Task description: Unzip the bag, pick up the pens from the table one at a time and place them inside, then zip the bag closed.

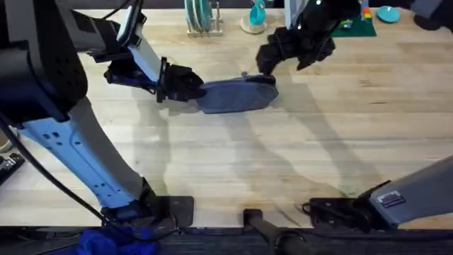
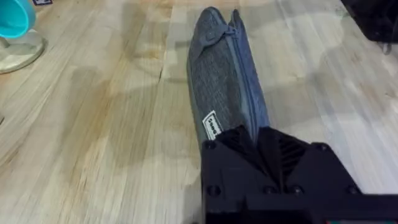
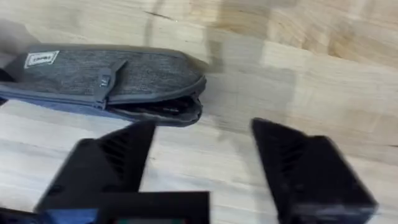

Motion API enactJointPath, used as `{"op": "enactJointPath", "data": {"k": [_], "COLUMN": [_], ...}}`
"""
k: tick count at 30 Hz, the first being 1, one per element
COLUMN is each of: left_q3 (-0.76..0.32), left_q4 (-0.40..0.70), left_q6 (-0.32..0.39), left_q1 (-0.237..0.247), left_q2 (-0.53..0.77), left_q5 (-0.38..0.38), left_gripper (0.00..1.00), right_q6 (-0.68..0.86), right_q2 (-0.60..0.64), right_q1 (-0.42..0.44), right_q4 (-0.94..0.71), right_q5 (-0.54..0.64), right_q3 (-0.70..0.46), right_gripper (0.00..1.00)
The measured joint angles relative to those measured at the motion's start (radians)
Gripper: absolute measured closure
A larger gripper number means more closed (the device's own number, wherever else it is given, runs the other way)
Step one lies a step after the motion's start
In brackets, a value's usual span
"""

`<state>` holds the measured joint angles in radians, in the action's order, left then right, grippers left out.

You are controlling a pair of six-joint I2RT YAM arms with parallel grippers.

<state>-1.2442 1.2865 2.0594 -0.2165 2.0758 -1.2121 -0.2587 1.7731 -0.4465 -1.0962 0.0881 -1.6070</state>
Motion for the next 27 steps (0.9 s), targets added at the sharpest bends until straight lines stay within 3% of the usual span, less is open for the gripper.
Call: {"op": "enactJointPath", "data": {"k": [1,3,27], "left_q3": [0.000,0.000,0.000], "left_q4": [0.000,0.000,0.000], "left_q6": [0.000,0.000,0.000], "left_q1": [0.000,0.000,0.000], "left_q2": [0.000,0.000,0.000], "left_q5": [0.000,0.000,0.000], "left_gripper": [0.960,0.960,0.961], "right_q6": [0.004,0.004,0.006], "right_q2": [0.000,0.000,-0.115], "right_q1": [0.000,0.000,-0.002], "right_q4": [0.000,0.000,0.103], "right_q5": [0.000,0.000,-0.045], "right_q3": [0.000,0.000,0.002], "right_gripper": [0.053,0.010,0.005]}}
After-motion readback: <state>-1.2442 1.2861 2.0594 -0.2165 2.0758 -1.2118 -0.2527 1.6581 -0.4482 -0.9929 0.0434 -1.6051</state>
